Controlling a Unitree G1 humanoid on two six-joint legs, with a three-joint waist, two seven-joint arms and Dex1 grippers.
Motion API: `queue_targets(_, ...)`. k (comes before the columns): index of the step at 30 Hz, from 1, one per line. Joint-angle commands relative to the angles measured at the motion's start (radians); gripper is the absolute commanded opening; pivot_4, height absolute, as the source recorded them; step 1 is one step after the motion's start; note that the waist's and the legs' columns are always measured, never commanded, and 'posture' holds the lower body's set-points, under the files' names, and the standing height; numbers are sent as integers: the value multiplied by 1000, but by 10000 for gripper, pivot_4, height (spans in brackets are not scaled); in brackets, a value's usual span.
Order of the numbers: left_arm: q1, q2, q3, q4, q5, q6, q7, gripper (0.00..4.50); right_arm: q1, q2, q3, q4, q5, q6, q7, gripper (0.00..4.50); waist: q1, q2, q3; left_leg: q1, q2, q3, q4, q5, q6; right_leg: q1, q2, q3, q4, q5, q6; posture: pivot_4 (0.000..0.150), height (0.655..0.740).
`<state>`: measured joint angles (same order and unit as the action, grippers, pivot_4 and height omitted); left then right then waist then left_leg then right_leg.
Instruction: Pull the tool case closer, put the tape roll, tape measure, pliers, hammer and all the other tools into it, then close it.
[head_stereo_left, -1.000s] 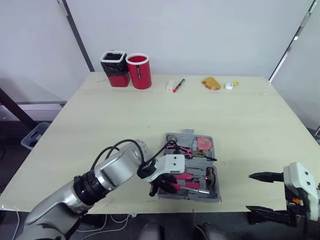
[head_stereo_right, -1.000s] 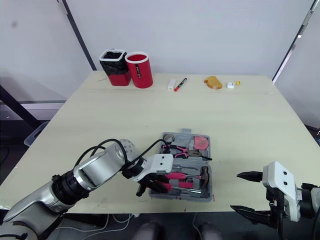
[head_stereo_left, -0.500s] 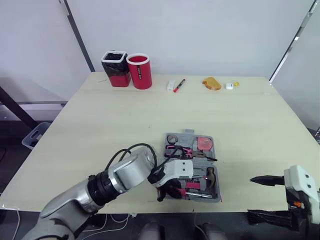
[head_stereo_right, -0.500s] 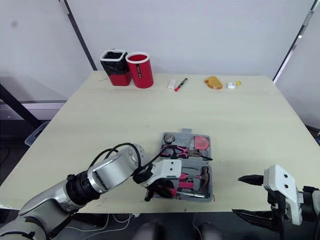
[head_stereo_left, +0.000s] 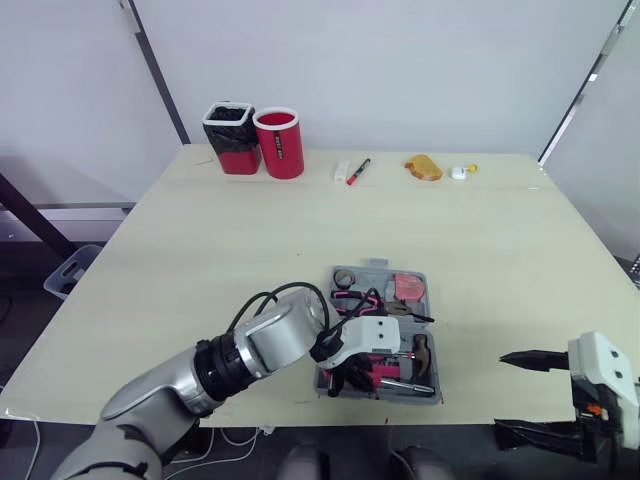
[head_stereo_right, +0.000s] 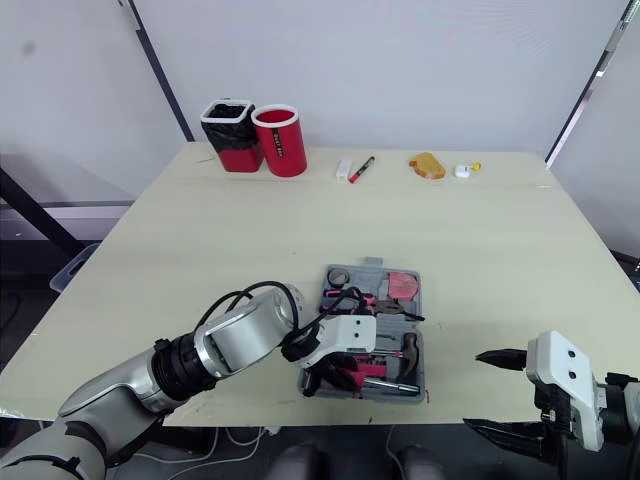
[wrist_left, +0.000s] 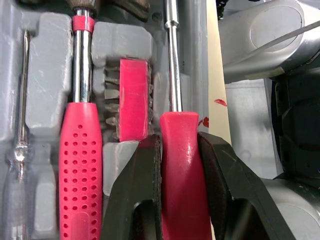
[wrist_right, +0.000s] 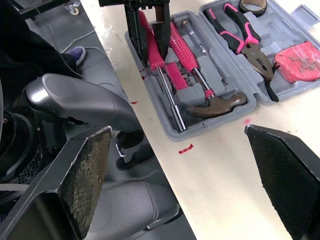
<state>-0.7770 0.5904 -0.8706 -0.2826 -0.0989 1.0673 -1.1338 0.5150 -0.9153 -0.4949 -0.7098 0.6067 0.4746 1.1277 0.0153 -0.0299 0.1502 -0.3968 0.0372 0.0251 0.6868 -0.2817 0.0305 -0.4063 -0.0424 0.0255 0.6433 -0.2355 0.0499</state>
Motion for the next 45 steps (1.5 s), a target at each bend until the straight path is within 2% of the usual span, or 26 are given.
queue_targets(1, -11, -20, -8, -4, -6, 12, 10, 6401, 1, 9, -27, -21, 5, -16, -2, 45000, 1, 0, 0, 0, 0, 0, 0, 0, 0, 0, 0, 0, 0, 0, 0, 1500, 7400)
queue_targets(6, -11, -22, -9, 1, -5, -1, 14, 6401, -3, 13, -17, -19, -7, -19, -5, 45000, 1, 0, 0, 0, 0, 0, 1, 0, 0, 1, 0, 0, 0, 0, 0, 1500, 7400)
queue_targets(8, -7, -25, -1, 3, -3, -10, 22, 16417, 0, 15, -13, -23, -10, -20, -6, 45000, 1, 0, 0, 0, 0, -1, 1, 0, 0, 1, 0, 0, 0, 0, 0, 1500, 7400)
queue_targets(9, -4, -26, 4, 5, -2, -14, 26, 17820, 1, 16, -11, -25, -11, -19, -7, 45000, 1, 0, 0, 0, 0, -1, 1, 0, 0, 1, 0, 0, 0, 0, 0, 1500, 7400)
queue_targets(10, -1, -27, 19, 7, 0, -31, 34, 22743, 2, 18, -11, -27, -11, -18, -8, 45000, 1, 0, 0, 0, 0, -1, 1, 0, 0, 1, 0, 0, 0, 0, 0, 1500, 7400)
queue_targets(11, 0, -25, 32, 7, -4, -48, 35, 25715, 3, 19, -10, -29, -11, -18, -9, 45000, 0, 0, 0, 0, 0, -1, 1, 0, 0, 1, 0, 0, 0, 0, 0, 1500, 7400)
queue_targets(15, 7, 8, 99, 5, -51, -80, -1, 25715, 6, 22, -12, -33, -14, -18, -14, 45000, -1, 1, 0, 0, 0, -1, 1, 0, 0, 1, 0, 0, 0, 0, 0, 1500, 7400)
queue_targets(19, 77, 44, 217, 8, -151, -150, -62, 25715, 5, 26, -11, -36, -10, -15, -23, 45000, -2, 3, -1, 1, 0, -1, 1, 0, 0, 1, 1, 0, 0, 0, 0, 1500, 7400)
queue_targets(23, 173, 54, 309, 48, -184, -320, -85, 25715, 5, 31, -10, -34, -6, -14, -28, 45000, 0, 3, -2, 0, 0, -1, 1, 0, 0, 1, 1, 0, 0, 0, 0, 1500, 7400)
queue_targets(25, 269, 56, 376, 95, -211, -474, -115, 20614, 4, 38, -8, -34, 1, -11, -33, 45000, 0, 3, -2, 1, 0, -1, 1, 0, 0, 1, 1, 0, 0, 0, 0, 1500, 7400)
queue_targets(26, 300, 59, 394, 113, -216, -530, -132, 20181, 3, 39, -7, -35, 1, -11, -34, 45000, 0, 4, -2, 1, 0, -1, 1, 0, 0, 1, 1, 0, 0, 0, 0, 1500, 7400)
queue_targets(27, 327, 61, 402, 138, -200, -608, -142, 13951, 3, 41, -8, -36, 3, -9, -35, 45000, -1, 4, -2, 1, 0, -1, 1, 0, 0, 1, 0, 0, 0, 0, -1, 1500, 7400)
queue_targets(29, 352, 41, 423, 169, -199, -643, -130, 4032, 1, 44, -9, -39, 9, -3, -39, 45000, 0, 4, -2, 1, 1, -1, 1, 0, 0, 2, 1, 0, 0, 0, -1, 1500, 7400)
queue_targets(30, 362, 34, 428, 182, -198, -662, -130, 355, 2, 45, -9, -41, 11, -1, -41, 45000, 2, 4, -2, 1, 1, -1, 1, 0, 0, 2, 0, 0, 0, 0, -1, 1500, 7400)
queue_targets(36, 409, 2, 412, 241, -144, -770, -115, 355, -14, 49, 3, -45, 25, 16, -71, 45000, 1, 4, -2, 2, 0, -2, 1, 0, 0, 3, 1, 0, 0, 0, -1, 1500, 7400)
queue_targets(42, 454, 22, 327, 363, 38, -899, -85, 355, -16, 51, 17, -74, 25, 37, -101, 45000, 0, 6, -5, 2, 0, -2, 1, 0, 0, 3, 1, 0, 0, 0, -1, 1500, 7400)
queue_targets(45, 463, 7, 324, 370, 47, -857, -70, 355, -23, 43, 18, -73, 24, 41, -103, 45000, 0, 10, -9, 4, 0, -2, 1, 0, 0, 5, 1, 0, 0, 0, -1, 1500, 7400)
